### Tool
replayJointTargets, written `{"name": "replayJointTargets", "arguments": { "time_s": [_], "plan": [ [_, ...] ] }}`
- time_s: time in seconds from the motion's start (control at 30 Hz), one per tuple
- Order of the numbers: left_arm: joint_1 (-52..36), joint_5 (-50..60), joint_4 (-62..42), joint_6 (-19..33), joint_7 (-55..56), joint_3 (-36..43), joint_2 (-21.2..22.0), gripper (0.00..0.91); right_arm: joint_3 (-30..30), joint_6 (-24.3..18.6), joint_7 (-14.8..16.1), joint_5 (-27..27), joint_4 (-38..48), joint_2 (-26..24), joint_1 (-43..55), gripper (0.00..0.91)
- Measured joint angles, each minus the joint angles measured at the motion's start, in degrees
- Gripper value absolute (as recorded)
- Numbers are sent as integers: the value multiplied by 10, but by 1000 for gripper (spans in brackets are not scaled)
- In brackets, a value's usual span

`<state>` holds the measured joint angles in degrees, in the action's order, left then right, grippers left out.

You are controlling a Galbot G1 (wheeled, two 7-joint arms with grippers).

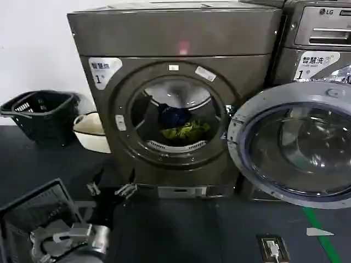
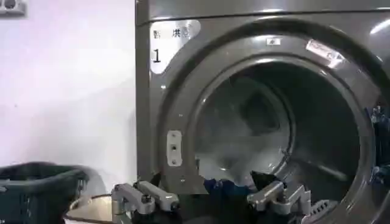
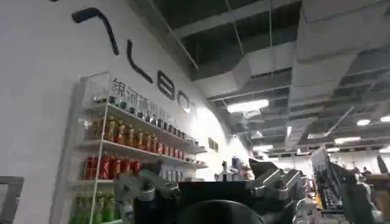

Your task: Grasp the clothes from the dryer.

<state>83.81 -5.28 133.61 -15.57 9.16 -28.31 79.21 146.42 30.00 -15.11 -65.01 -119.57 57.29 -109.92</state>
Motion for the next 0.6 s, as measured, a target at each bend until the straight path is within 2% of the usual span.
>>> {"name": "replayJointTargets", "arguments": {
  "time_s": [0.6],
  "plan": [
    [1,11,-5,12,-5,17,13,907,-5,-27,2,1,10,-7,8,907]
  ]
}}
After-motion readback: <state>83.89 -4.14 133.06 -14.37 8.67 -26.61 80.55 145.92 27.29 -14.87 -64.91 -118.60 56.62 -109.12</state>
